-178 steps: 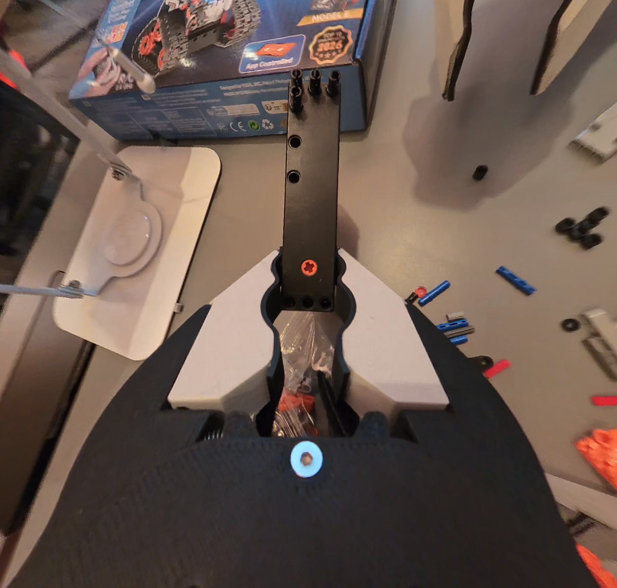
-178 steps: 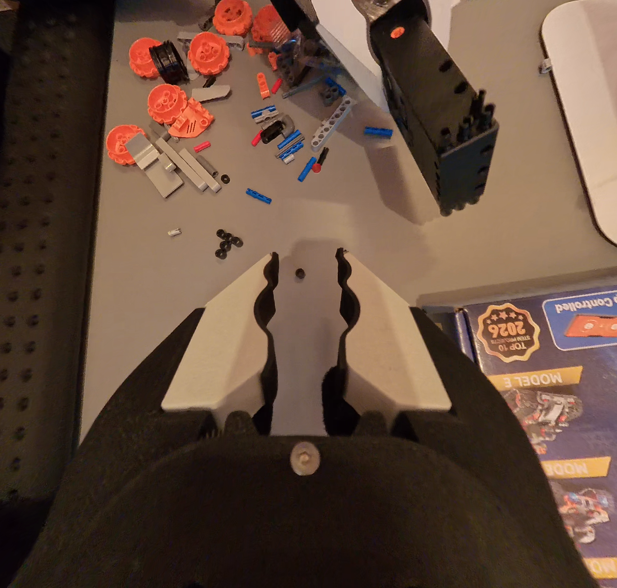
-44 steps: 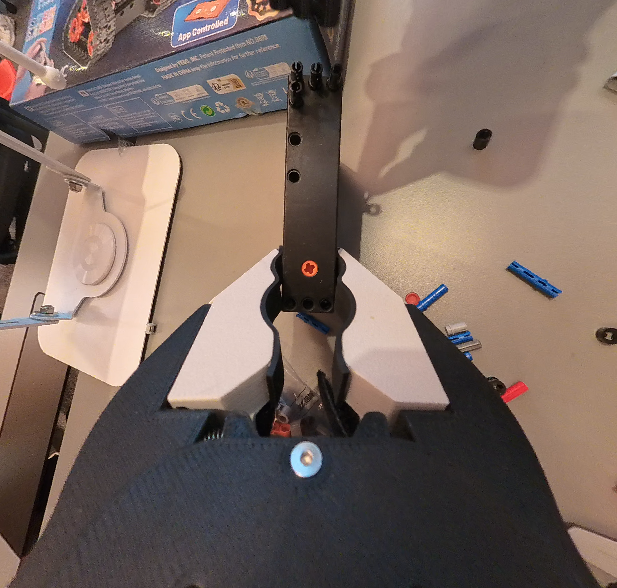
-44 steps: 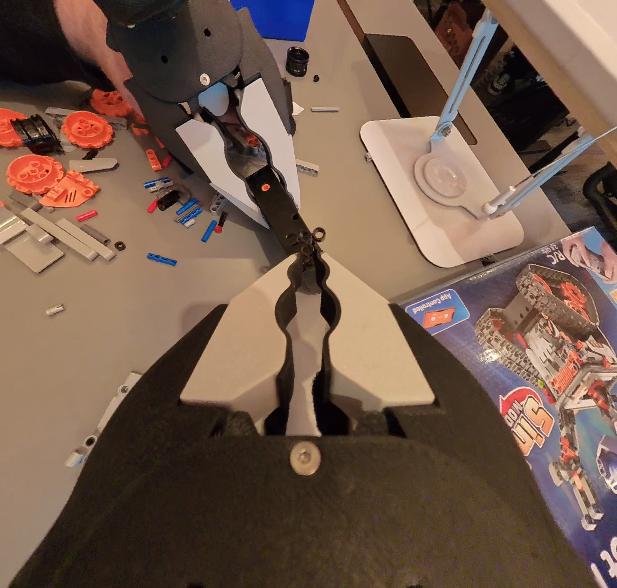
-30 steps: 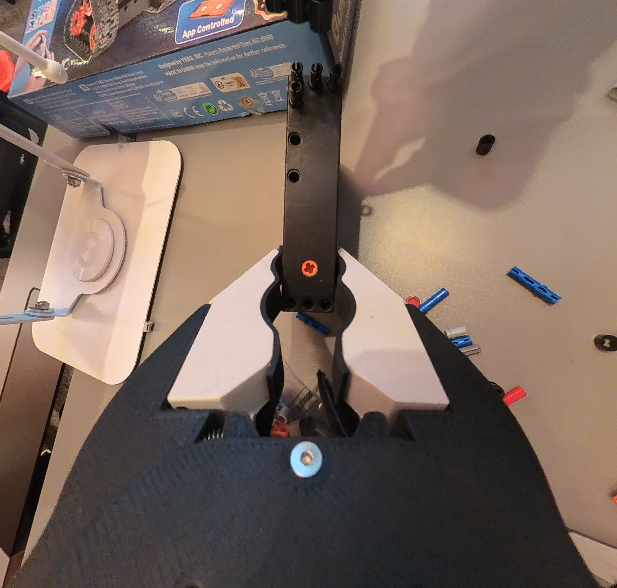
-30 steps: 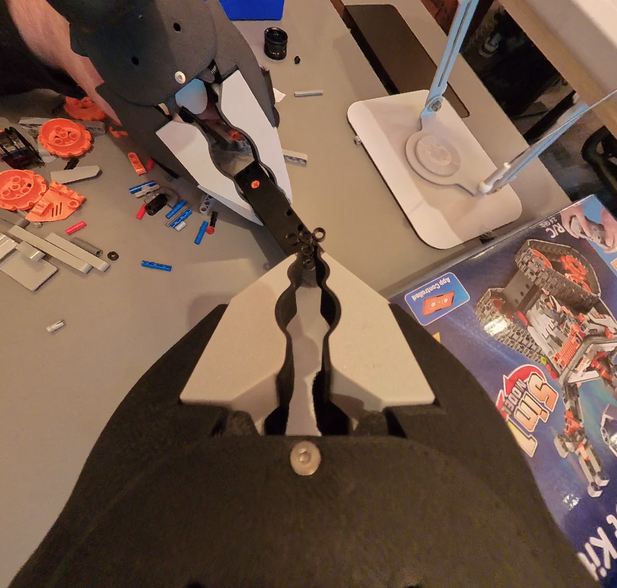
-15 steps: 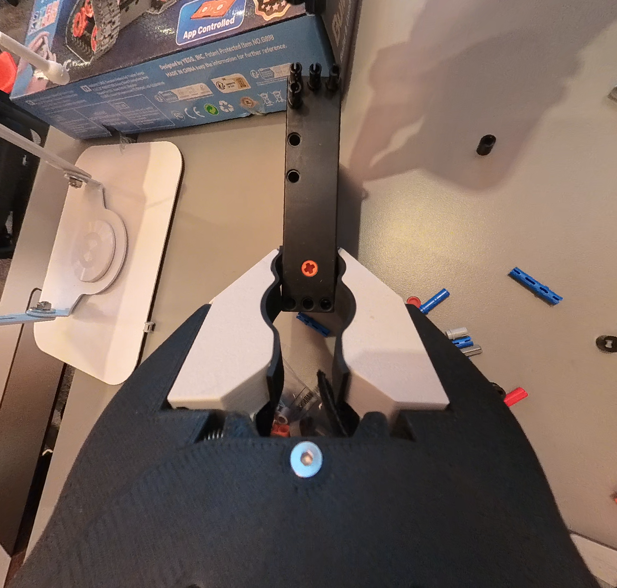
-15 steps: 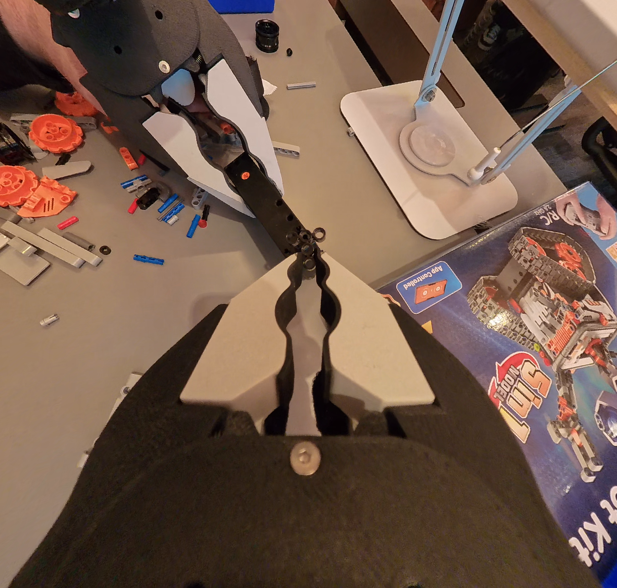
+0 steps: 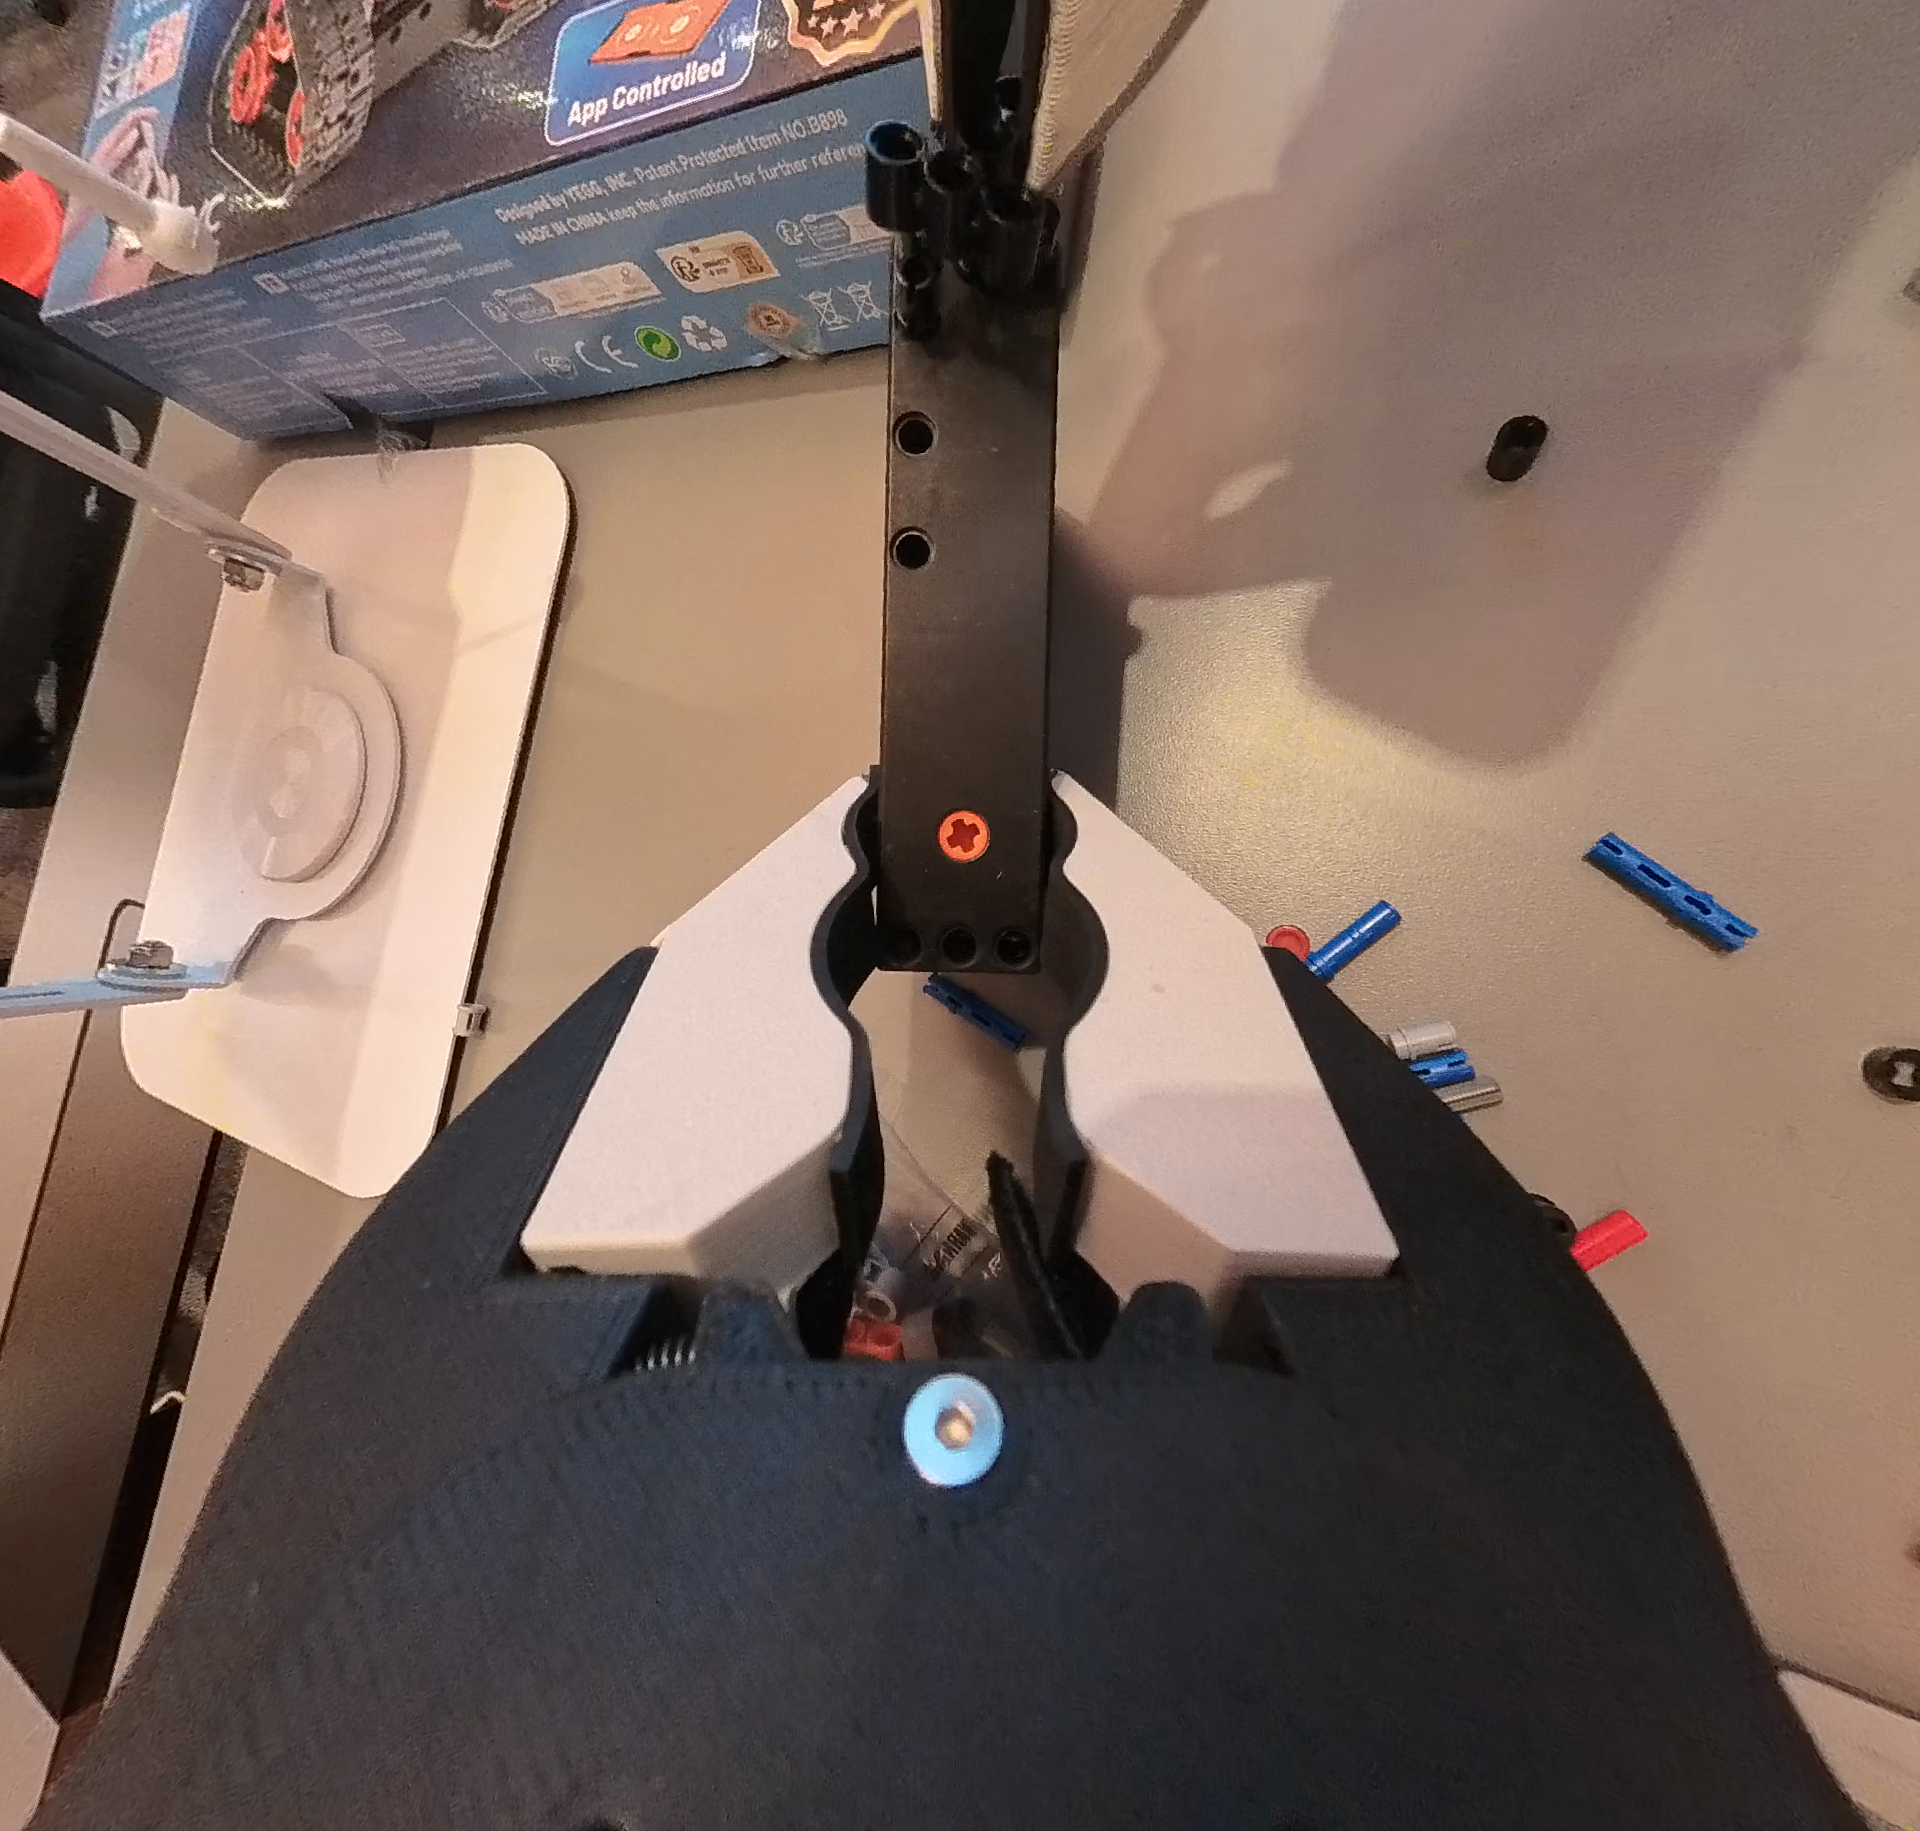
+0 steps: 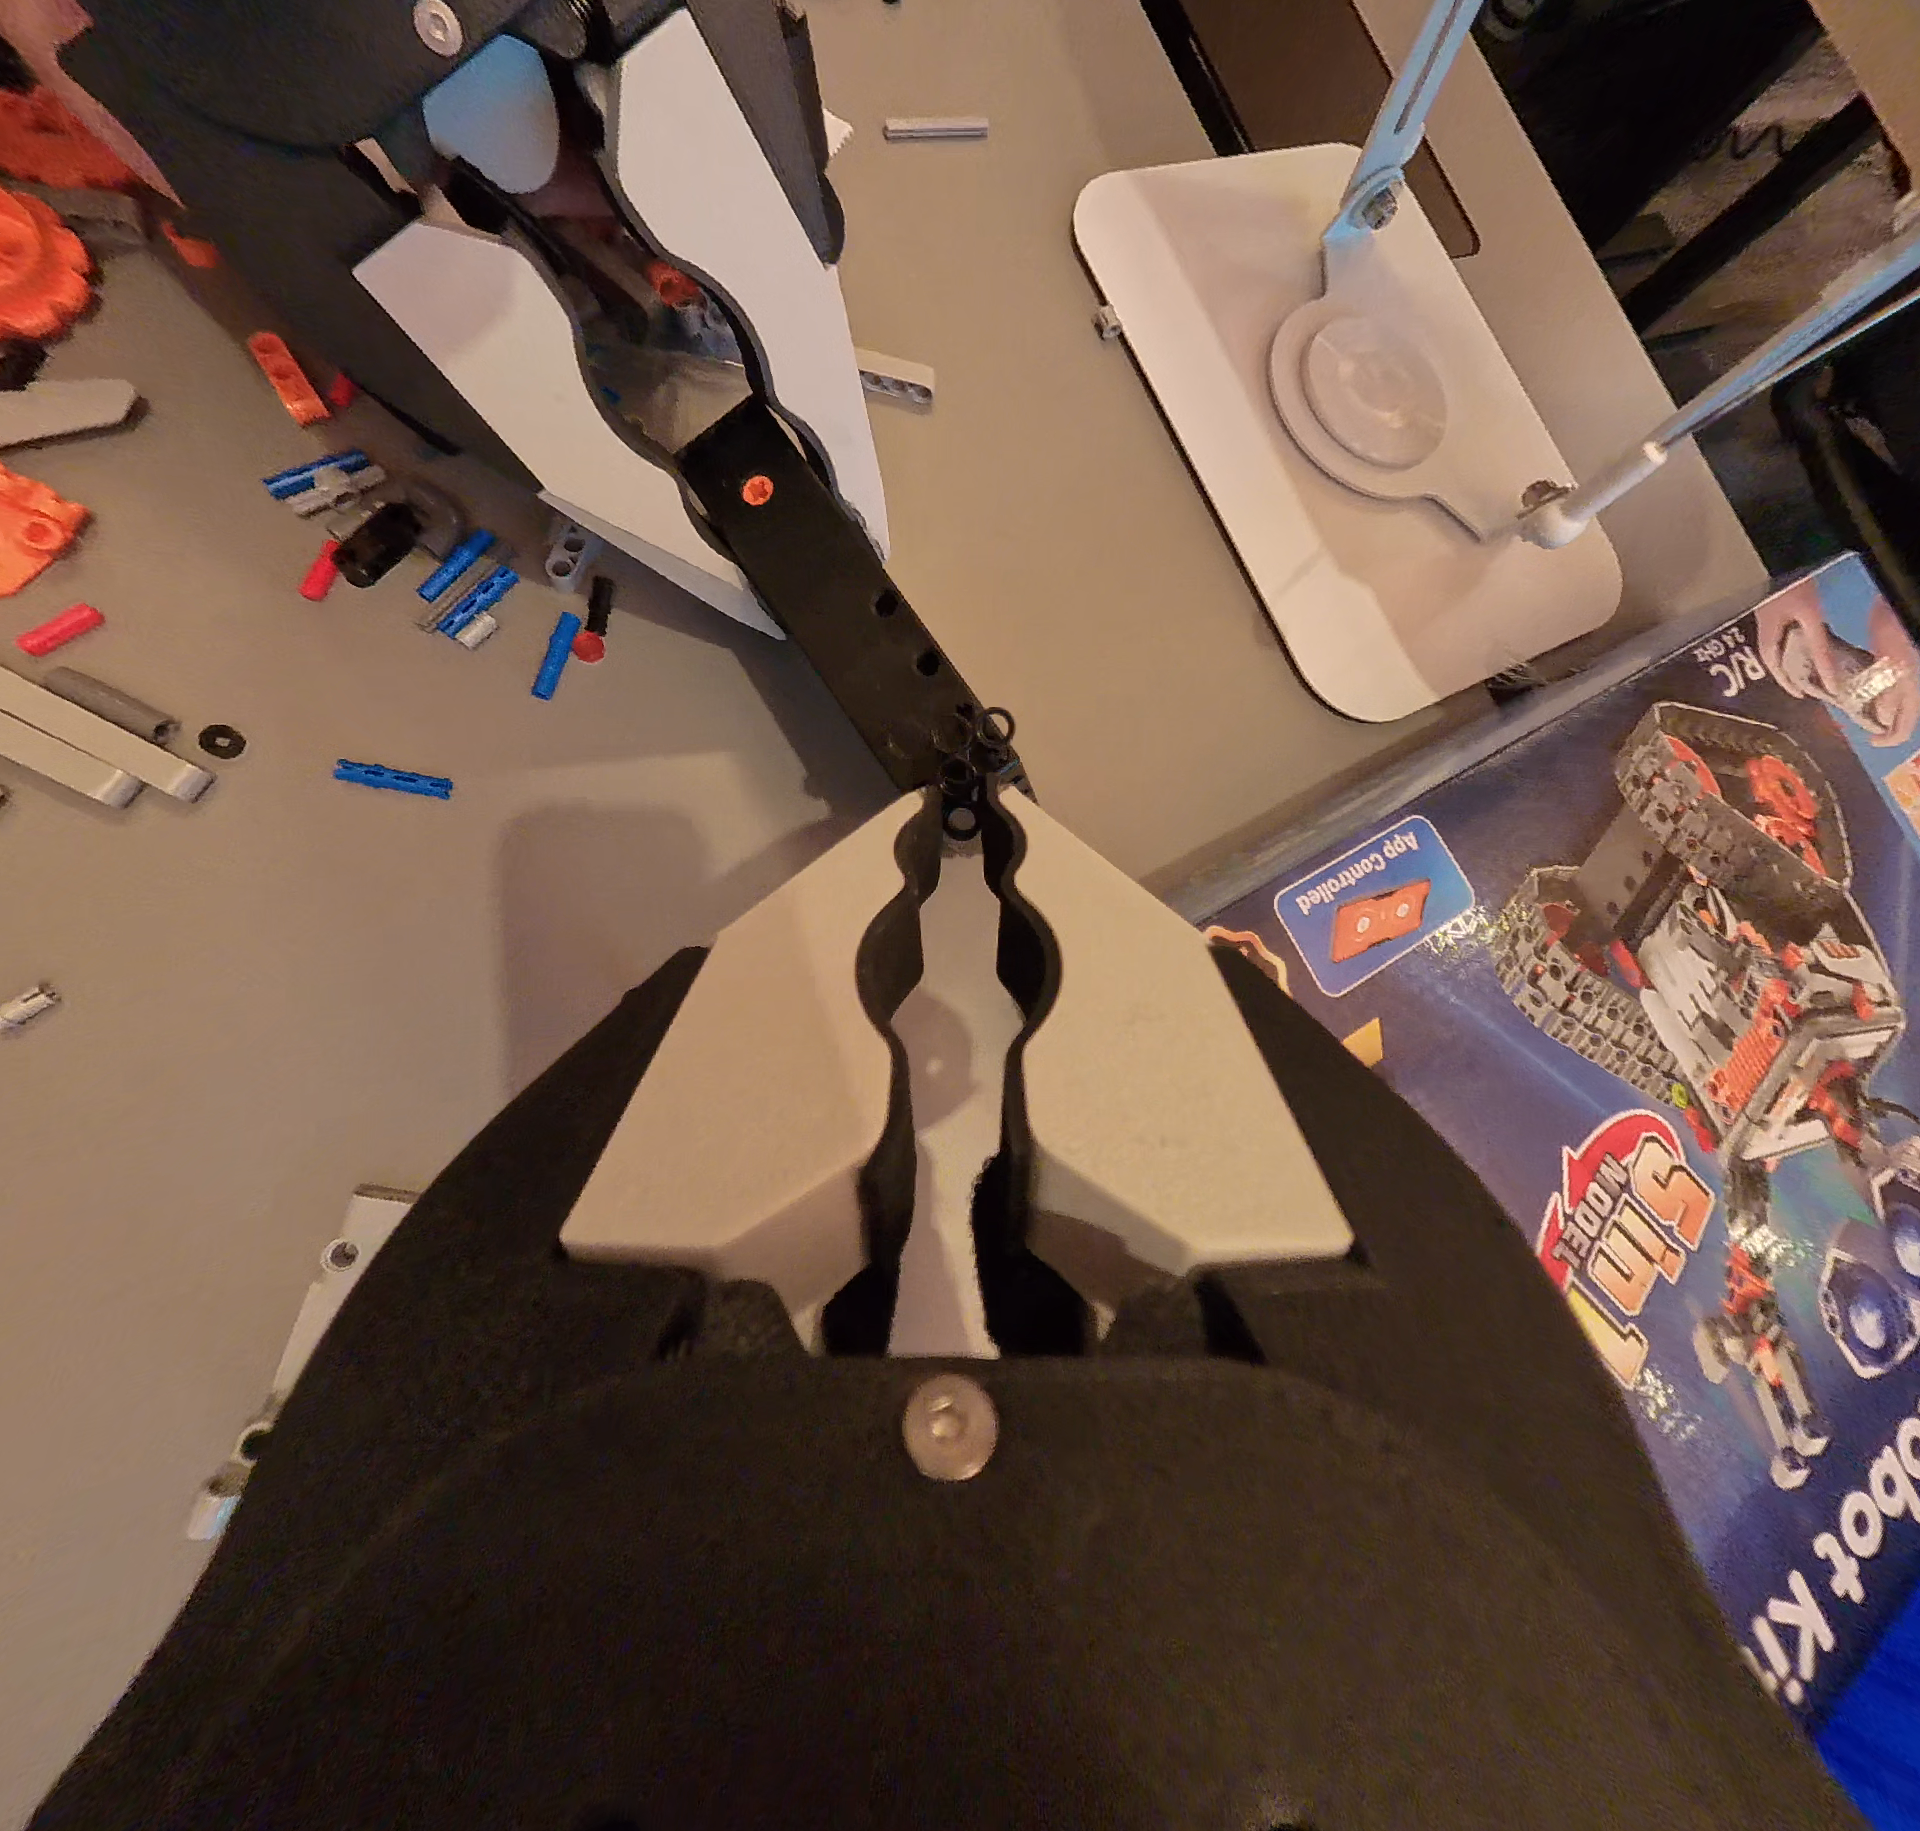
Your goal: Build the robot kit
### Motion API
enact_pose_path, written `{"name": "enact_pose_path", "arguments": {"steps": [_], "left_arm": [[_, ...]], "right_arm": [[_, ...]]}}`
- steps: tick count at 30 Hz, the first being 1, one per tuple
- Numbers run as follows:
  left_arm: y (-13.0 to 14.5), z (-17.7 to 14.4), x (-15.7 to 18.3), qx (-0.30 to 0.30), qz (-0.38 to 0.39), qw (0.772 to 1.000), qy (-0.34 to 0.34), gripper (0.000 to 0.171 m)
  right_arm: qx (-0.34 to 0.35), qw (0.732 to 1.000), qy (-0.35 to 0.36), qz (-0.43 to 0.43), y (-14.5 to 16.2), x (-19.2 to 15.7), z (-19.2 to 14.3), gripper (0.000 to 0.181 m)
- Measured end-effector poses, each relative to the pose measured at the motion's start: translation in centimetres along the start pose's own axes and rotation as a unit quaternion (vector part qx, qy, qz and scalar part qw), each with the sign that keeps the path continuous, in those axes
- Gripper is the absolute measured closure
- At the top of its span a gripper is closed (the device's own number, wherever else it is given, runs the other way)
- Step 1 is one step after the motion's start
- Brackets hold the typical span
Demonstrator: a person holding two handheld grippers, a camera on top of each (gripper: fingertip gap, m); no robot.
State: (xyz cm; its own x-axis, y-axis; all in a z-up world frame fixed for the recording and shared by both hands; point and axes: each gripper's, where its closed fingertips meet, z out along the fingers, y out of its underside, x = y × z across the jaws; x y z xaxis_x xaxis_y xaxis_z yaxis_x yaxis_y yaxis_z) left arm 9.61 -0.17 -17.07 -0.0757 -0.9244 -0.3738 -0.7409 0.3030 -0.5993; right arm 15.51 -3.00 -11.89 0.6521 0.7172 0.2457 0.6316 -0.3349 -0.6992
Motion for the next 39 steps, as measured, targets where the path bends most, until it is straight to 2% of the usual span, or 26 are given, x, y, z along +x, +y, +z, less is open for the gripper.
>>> {"name": "enact_pose_path", "arguments": {"steps": [12, 39], "left_arm": [[-0.07, 0.07, 0.07, -0.002, 0.005, 1.000, -0.002, 0.146], [-0.09, 0.10, 0.12, -0.004, 0.010, 1.000, -0.004, 0.146]], "right_arm": [[-0.012, 0.999, 0.005, -0.032, -0.10, -0.49, -0.03, 0.176], [-0.015, 0.999, 0.000, -0.028, 0.02, -0.58, -0.11, 0.176]]}}
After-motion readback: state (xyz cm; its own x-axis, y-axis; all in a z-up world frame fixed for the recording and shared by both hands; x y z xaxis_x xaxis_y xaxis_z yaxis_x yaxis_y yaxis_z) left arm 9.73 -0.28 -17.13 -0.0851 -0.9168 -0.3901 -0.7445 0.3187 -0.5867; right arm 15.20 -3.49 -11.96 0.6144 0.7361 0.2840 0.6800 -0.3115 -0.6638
